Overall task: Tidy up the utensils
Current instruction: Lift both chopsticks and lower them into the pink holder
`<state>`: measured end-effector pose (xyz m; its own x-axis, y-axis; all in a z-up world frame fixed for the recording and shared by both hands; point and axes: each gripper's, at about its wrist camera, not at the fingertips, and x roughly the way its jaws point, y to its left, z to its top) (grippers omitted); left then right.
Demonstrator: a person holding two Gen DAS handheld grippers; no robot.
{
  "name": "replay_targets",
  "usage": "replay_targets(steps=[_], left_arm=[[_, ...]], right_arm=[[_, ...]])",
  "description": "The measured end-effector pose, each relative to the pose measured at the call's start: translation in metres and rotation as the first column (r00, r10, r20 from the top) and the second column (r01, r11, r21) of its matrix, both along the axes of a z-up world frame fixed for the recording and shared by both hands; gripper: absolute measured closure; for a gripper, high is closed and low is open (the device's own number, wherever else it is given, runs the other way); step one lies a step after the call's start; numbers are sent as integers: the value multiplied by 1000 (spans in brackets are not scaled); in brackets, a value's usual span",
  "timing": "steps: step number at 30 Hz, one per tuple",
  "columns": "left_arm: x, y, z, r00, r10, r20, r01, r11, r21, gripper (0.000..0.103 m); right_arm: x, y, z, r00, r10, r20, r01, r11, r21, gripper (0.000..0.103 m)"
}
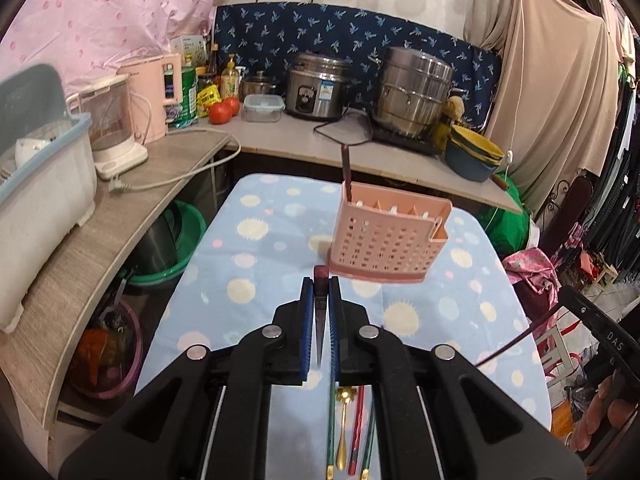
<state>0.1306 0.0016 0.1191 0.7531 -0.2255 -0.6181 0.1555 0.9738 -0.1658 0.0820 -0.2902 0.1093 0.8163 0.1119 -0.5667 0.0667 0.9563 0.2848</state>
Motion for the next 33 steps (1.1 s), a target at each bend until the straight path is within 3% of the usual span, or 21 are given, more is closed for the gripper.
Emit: replay_targets(steps=[11, 22, 27, 33], left_arm=[[34, -19, 62, 992, -37, 122, 43, 998, -48, 96], [85, -50, 134, 957, -30, 287, 53, 996, -72, 96], [109, -63, 139, 949, -20, 314, 40, 998, -58, 96], [135, -73, 122, 954, -16, 299, 27, 999, -33, 96]], right_arm=[[42, -15, 44, 995, -7, 104, -1, 997, 75, 96], [99, -11, 104, 970, -20, 242, 7, 998, 56, 96], [129, -6, 111, 967, -15, 255, 5, 999, 39, 96], [158, -1, 102, 972, -5, 237, 0, 1000, 19, 96]])
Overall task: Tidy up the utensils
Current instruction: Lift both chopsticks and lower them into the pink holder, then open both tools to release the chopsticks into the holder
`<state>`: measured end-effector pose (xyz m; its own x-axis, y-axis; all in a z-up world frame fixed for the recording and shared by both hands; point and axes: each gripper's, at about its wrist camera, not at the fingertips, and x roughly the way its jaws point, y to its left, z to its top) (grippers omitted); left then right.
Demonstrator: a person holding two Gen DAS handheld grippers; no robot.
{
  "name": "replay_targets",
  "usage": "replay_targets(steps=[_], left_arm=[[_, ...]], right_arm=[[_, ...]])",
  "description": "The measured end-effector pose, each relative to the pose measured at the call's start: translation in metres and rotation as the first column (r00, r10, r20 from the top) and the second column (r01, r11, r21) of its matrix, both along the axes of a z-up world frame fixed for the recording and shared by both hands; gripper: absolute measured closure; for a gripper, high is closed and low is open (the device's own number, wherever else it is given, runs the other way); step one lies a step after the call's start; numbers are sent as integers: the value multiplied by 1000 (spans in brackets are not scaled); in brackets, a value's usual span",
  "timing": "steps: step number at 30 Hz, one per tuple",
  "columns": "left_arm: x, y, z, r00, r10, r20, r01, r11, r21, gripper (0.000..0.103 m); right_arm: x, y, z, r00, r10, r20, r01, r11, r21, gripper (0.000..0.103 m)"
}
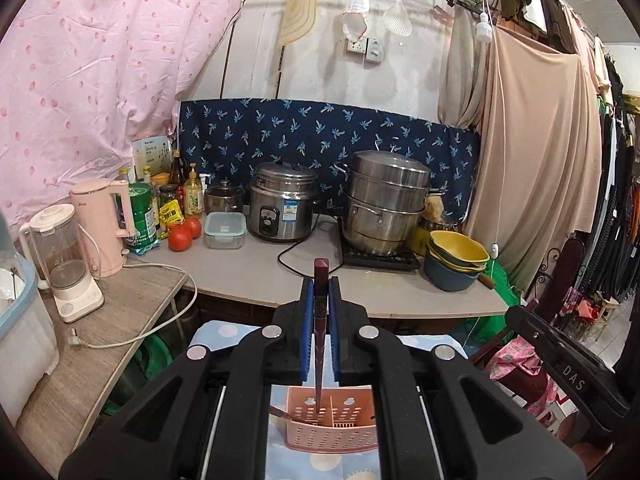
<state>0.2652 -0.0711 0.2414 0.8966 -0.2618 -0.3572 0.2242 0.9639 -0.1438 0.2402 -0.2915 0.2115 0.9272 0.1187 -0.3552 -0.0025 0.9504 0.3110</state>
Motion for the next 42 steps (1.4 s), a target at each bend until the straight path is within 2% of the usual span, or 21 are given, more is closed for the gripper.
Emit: replay_targets(steps=[14, 21, 25, 28, 30, 32, 42], left_arm=[[38, -1, -58, 993, 9, -121, -9, 1000, -3, 96], [43, 0, -72, 988, 9, -157, -10, 1000, -8, 95], [42, 0, -76, 987, 17, -163, -18, 1000, -10, 95], [40, 0, -75, 987, 19, -160, -20, 1000, -7, 86], [36, 0, -72, 989, 28, -149, -29, 1000, -6, 73], [32, 1, -68, 991, 36, -132, -36, 999, 1, 68], [0, 10, -56, 992, 33, -119, -33, 999, 2, 66]], right_arm=[[37, 6, -61, 991, 8, -131, -8, 1000, 3, 96], [39, 8, -73, 988, 9, -152, -11, 1000, -12, 96], [36, 9, -73, 990, -2, -142, 0, 1000, -18, 89], [34, 8, -72, 990, -6, -141, 3, 1000, -17, 89], [31, 8, -69, 991, -8, -133, 6, 1000, -17, 86], [26, 8, -65, 993, -14, -119, 11, 1000, -23, 82], [-12, 8, -53, 994, 6, -106, -8, 1000, -13, 79]])
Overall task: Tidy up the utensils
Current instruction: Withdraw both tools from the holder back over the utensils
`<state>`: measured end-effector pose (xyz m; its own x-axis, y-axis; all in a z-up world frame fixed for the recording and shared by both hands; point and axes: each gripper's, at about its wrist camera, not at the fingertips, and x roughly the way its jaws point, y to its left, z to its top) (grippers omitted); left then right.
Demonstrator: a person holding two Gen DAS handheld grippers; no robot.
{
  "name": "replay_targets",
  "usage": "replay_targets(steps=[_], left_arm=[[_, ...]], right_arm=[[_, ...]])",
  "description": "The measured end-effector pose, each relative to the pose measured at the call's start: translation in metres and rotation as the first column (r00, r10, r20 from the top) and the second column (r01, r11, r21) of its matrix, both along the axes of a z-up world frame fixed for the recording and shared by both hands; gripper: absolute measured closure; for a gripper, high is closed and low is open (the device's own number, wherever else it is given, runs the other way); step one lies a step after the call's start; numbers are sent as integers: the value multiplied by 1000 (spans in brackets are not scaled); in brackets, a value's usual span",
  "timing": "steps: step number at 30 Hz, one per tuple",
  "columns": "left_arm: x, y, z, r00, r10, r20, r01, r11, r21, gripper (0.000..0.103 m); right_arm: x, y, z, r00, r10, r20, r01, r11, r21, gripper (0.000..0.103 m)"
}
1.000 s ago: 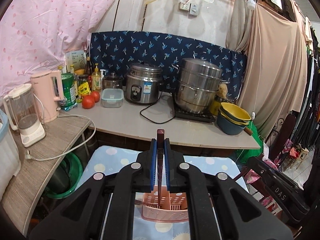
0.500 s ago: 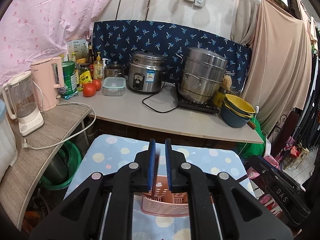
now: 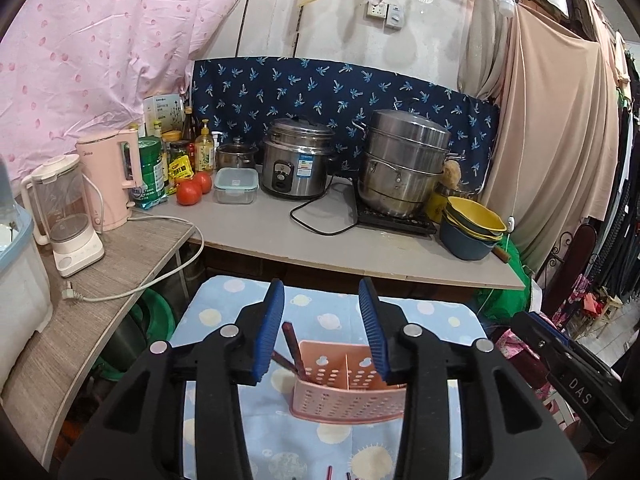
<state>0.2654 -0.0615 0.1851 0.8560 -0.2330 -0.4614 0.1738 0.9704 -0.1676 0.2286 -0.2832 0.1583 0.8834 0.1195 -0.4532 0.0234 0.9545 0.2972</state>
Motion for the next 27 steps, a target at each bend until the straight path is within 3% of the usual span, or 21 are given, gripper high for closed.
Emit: replay_targets(steps=[5, 7, 9, 13, 27], left_arm=[[-24, 6, -2, 1000, -6, -10, 6, 1000, 11, 65], [-36, 9, -4, 1000, -11, -16, 11, 1000, 14, 63], [-49, 11, -8, 1000, -10, -17, 11, 1000, 25, 54], [-73, 15, -20, 999, -18, -34, 20, 999, 43, 53], [-138, 37, -109, 974, -11, -225, 29, 996, 79, 54]], right_arm=[[-27, 4, -4, 1000, 17, -19, -17, 1000, -4, 79], [-39, 8, -9, 999, 26, -33, -26, 1000, -8, 79], [-51, 11, -14, 999, 29, -43, -30, 999, -16, 79], [-77, 17, -33, 995, 41, -86, -43, 999, -20, 79], [-150, 36, -121, 952, 67, -298, -81, 996, -34, 79]])
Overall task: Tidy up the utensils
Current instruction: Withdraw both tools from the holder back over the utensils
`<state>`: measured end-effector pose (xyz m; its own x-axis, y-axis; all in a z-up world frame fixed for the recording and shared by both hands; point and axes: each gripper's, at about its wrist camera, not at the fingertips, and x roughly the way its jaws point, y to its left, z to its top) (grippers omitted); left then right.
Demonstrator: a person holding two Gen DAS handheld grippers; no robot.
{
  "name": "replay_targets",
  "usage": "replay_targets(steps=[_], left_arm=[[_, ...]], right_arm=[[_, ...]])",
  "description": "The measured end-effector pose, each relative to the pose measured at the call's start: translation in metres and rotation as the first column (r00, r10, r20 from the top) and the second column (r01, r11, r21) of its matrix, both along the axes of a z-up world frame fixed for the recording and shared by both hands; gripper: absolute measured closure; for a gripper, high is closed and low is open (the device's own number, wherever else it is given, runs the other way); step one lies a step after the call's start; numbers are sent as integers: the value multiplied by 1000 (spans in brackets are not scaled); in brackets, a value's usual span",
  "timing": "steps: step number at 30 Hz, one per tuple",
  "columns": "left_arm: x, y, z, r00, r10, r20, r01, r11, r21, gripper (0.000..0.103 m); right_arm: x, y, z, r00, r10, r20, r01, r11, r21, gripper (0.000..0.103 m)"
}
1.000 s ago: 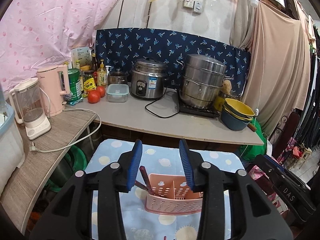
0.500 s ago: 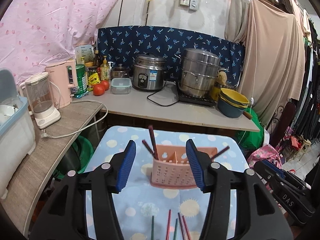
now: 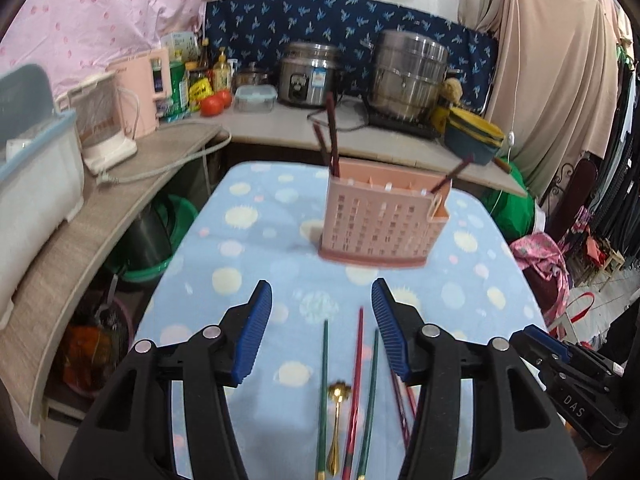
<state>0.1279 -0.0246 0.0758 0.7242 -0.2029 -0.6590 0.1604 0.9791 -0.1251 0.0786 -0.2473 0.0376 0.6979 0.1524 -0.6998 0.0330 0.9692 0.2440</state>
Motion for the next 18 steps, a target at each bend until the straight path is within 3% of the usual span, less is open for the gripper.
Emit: replay_targets(steps=[10, 18], left_arm=[[-33, 10, -59, 993, 10, -119, -5, 999, 41, 54], [-48, 13, -86, 984, 14, -177, -3, 998, 65, 54]], right_arm=[[-37, 15, -60, 989, 31, -145, -33, 999, -10, 79], [-53, 36, -94, 972, 78, -219, -87, 996, -28, 79]])
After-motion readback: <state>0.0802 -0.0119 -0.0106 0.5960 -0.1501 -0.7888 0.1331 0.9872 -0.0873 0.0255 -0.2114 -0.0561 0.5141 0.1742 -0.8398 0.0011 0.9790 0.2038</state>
